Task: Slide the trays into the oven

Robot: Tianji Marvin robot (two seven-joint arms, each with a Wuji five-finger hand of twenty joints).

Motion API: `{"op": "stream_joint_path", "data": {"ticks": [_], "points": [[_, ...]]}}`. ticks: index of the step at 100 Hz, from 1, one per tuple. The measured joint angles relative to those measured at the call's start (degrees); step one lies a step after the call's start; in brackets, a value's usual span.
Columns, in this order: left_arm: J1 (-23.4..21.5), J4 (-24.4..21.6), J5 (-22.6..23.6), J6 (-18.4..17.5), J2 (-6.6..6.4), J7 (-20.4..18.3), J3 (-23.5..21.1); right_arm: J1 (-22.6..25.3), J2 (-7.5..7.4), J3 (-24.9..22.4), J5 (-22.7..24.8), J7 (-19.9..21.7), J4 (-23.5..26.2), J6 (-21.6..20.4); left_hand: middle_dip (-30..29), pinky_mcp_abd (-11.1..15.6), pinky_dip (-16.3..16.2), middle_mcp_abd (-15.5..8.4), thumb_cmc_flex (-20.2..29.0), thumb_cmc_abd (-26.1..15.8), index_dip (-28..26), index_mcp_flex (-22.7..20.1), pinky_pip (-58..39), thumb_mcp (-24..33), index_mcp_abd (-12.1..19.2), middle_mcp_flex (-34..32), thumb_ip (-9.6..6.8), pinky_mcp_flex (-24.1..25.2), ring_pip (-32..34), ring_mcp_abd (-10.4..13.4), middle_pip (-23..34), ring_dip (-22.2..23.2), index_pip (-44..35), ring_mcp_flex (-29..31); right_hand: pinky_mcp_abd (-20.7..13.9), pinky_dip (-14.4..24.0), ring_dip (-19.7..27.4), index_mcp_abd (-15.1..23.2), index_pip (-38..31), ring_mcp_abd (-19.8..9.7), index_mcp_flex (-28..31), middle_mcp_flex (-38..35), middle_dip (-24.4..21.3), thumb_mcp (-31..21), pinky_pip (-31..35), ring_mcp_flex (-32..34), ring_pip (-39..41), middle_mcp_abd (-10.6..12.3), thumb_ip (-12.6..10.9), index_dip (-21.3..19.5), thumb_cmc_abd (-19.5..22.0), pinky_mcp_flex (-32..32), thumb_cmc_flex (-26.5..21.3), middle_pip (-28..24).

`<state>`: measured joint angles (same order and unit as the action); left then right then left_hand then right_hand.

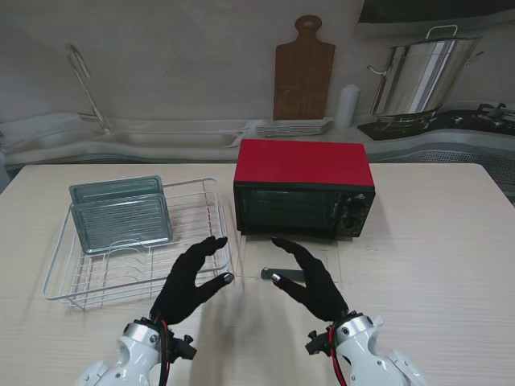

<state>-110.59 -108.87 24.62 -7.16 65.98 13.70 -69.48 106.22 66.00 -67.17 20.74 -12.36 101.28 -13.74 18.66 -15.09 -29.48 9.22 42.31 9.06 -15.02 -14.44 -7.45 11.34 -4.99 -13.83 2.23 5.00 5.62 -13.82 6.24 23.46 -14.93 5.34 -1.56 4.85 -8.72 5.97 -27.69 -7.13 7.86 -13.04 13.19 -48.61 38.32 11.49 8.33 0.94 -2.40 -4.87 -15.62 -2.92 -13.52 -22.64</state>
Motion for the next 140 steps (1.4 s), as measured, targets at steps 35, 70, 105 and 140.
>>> {"op": "stream_joint_path", "data": {"ticks": [35,70,105,140], "points": [[0.30,-1.73,3.34,1.79,0.37,-1.33,-8.49,0.04,-0.07,-0.14,-2.14,1.19,0.17,0.03,0.38,0.00,-2.05,0.00,0.00,0.20,-0.09,0.00,0.00,1.82,-0.27,0.00,0.00,-0.04,0.00,0.00,1.66,-0.01,-3.24,0.00,0.00,-1.19,0.23,0.01,0.63,-0.42,0.01,0.35,-0.15,0.62,-0.67,0.00,-0.04,0.58,0.00,0.73,0.11,0.00,0.00,0.67],[2.60,-2.41,10.83,5.51,-1.05,-9.55,-20.06,0.01,0.00,-0.69,-2.97,1.15,0.26,0.50,2.05,-0.91,-6.69,0.00,-0.21,2.94,-2.83,0.00,-2.00,8.54,-0.27,-0.05,0.00,-3.13,2.74,-0.02,4.17,2.15,-4.73,1.49,-0.09,-1.24,0.24,0.01,0.63,-0.45,0.01,0.35,-0.16,0.61,-0.68,0.00,-0.04,0.58,0.00,0.73,0.11,0.00,0.00,0.67],[11.72,6.12,16.21,7.82,-2.57,-15.03,-26.08,-0.16,0.03,-0.82,-3.16,1.36,0.14,1.15,3.30,-1.11,-8.64,0.00,-1.62,3.63,-5.58,-0.06,-2.87,9.75,-0.19,-1.59,0.00,-4.91,4.85,-0.03,6.15,2.75,-9.14,2.93,-0.12,-1.47,0.24,-0.02,0.63,-0.47,0.01,0.35,-0.16,0.61,-0.68,0.00,-0.04,0.58,0.00,0.73,0.11,0.00,0.00,0.67],[19.97,14.10,24.95,12.60,-4.77,-20.77,-26.63,-0.18,0.00,-1.13,-3.18,1.84,0.11,1.88,6.80,-1.81,-12.11,0.00,-2.36,3.67,-9.88,-2.91,-9.88,10.96,-0.10,-8.76,0.00,-6.75,10.42,-0.75,11.96,5.64,-14.95,7.25,-0.16,-1.48,0.24,-0.05,0.59,-0.48,0.01,0.35,-0.16,0.61,-0.68,0.00,-0.04,0.58,0.00,0.73,0.11,0.00,0.00,0.67]]}}
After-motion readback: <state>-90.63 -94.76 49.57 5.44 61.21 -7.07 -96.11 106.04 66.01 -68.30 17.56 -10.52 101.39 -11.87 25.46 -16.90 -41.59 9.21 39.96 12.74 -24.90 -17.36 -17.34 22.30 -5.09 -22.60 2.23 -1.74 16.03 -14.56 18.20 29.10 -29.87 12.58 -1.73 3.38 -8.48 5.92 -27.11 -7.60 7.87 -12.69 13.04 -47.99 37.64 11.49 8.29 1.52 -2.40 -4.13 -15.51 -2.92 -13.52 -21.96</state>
